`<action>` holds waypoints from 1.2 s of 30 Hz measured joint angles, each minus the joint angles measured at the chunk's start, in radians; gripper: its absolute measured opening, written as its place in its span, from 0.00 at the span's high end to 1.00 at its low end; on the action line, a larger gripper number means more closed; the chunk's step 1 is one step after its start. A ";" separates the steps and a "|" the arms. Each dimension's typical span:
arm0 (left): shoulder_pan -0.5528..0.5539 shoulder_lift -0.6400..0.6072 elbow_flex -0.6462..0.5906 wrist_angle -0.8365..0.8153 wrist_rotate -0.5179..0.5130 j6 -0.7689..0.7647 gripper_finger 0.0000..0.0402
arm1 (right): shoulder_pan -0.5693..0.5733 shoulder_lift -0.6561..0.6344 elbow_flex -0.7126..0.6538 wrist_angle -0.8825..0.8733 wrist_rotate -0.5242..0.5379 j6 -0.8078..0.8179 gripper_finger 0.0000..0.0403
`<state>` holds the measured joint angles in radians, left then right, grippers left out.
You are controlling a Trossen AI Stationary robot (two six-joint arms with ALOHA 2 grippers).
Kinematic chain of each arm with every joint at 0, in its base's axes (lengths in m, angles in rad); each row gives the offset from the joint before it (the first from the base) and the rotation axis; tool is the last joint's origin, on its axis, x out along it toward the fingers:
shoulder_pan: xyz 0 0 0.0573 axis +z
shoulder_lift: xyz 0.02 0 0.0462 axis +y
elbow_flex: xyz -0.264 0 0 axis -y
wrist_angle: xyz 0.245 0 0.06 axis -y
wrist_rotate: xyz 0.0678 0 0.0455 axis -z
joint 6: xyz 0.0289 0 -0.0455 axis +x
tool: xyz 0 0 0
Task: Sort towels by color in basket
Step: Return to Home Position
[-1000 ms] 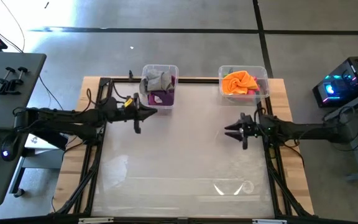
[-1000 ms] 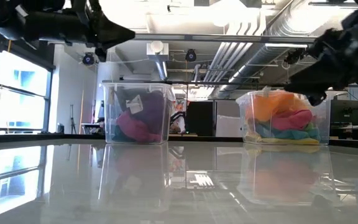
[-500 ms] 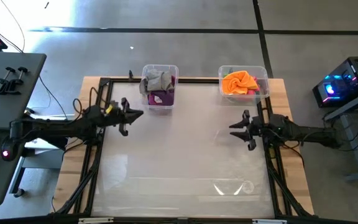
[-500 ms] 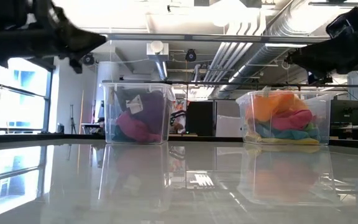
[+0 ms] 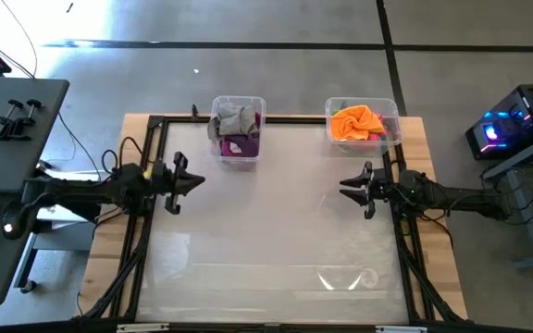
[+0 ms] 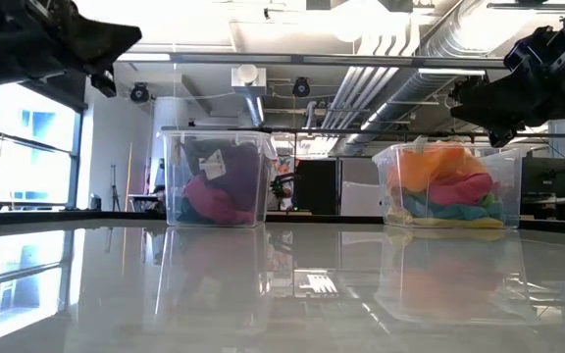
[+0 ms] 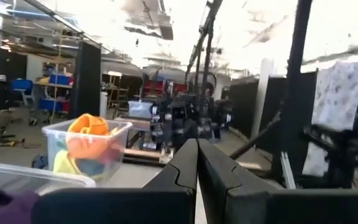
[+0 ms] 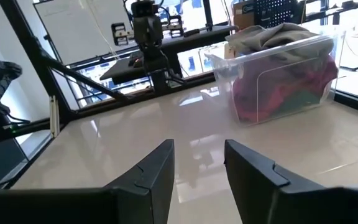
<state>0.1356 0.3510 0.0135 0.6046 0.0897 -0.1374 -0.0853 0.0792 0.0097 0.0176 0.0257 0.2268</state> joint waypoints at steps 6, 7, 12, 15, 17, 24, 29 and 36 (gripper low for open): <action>-0.211 0.002 0.000 -0.136 -0.308 0.126 1.00 | 0.000 0.000 0.000 0.000 -0.001 0.000 0.66; -0.229 0.000 0.000 -0.153 -0.319 0.152 1.00 | 0.000 0.000 0.000 0.000 -0.002 0.000 0.66; -0.211 -0.034 0.000 -0.219 -0.314 0.190 1.00 | 0.000 -0.003 0.011 -0.035 -0.065 0.056 0.66; -0.178 -0.090 0.000 -0.281 -0.279 0.169 1.00 | 0.000 -0.009 0.031 -0.061 -0.215 0.019 0.66; -0.157 -0.152 -0.001 -0.332 -0.273 0.167 1.00 | 0.000 -0.023 0.034 -0.060 -0.276 -0.006 0.66; -0.116 -0.346 0.006 -0.499 -0.128 0.115 1.00 | 0.000 -0.080 0.010 0.001 -0.194 -0.081 0.66; -0.115 -0.347 0.008 -0.575 -0.170 0.148 1.00 | -0.002 -0.079 0.000 0.045 -0.250 -0.091 0.66; -0.116 -0.348 0.004 -0.596 -0.169 0.165 1.00 | -0.018 -0.078 0.004 0.047 -0.221 -0.079 0.66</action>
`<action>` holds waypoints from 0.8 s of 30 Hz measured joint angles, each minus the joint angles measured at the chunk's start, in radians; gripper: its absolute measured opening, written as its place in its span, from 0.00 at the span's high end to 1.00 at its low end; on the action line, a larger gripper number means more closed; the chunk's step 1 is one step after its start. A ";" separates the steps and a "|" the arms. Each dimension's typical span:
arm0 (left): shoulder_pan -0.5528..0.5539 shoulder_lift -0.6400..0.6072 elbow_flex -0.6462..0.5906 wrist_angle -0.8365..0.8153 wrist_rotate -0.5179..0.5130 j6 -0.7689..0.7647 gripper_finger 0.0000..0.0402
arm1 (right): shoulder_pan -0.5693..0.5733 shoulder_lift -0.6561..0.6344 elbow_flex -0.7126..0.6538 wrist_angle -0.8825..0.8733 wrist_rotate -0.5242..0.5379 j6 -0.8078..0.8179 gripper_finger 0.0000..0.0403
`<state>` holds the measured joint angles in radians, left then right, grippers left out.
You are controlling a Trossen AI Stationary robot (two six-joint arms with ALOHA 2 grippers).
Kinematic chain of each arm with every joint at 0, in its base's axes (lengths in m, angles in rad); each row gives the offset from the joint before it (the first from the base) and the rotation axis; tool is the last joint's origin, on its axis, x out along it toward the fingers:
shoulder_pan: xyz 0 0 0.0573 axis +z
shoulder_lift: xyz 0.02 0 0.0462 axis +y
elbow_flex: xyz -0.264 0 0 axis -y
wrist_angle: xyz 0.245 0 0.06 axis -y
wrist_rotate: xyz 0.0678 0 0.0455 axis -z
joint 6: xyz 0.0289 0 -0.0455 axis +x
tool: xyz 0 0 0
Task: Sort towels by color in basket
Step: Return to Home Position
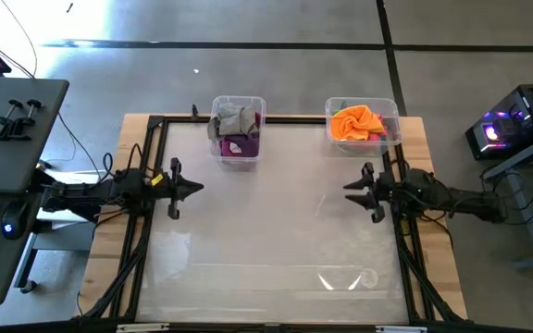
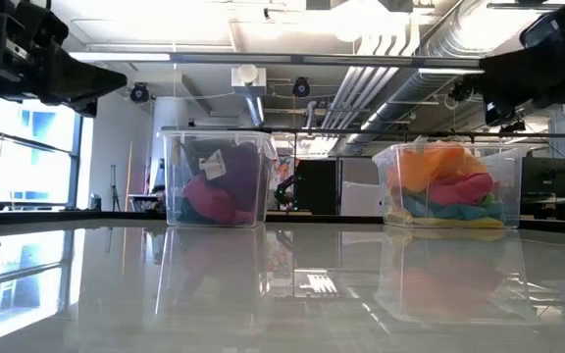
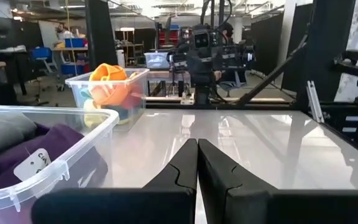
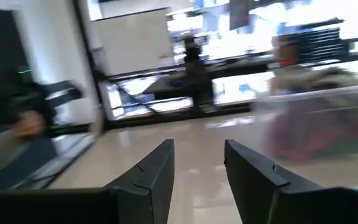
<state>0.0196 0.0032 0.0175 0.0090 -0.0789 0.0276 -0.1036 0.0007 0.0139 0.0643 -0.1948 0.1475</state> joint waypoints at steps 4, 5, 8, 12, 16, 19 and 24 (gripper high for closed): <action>0.000 0.000 -0.004 0.005 0.004 0.034 1.00 | -0.007 0.006 -0.004 -0.006 0.123 0.004 0.66; 0.000 0.000 -0.004 0.004 0.005 0.033 1.00 | -0.002 0.006 -0.004 -0.007 0.143 0.006 0.66; 0.000 0.000 -0.004 0.004 0.031 0.034 1.00 | 0.012 0.005 -0.004 0.000 0.177 -0.011 0.66; 0.000 0.002 -0.004 0.014 0.028 0.072 1.00 | 0.014 0.004 -0.004 -0.038 0.202 -0.040 0.66; 0.000 0.003 -0.004 0.011 0.015 0.071 1.00 | 0.014 0.013 -0.004 -0.048 0.205 -0.036 0.66; 0.000 0.003 -0.004 0.012 0.014 0.071 1.00 | 0.014 0.013 -0.004 -0.049 0.205 -0.036 0.66; 0.000 0.003 -0.004 0.010 0.013 0.071 1.00 | 0.014 0.013 -0.004 -0.049 0.204 -0.036 0.66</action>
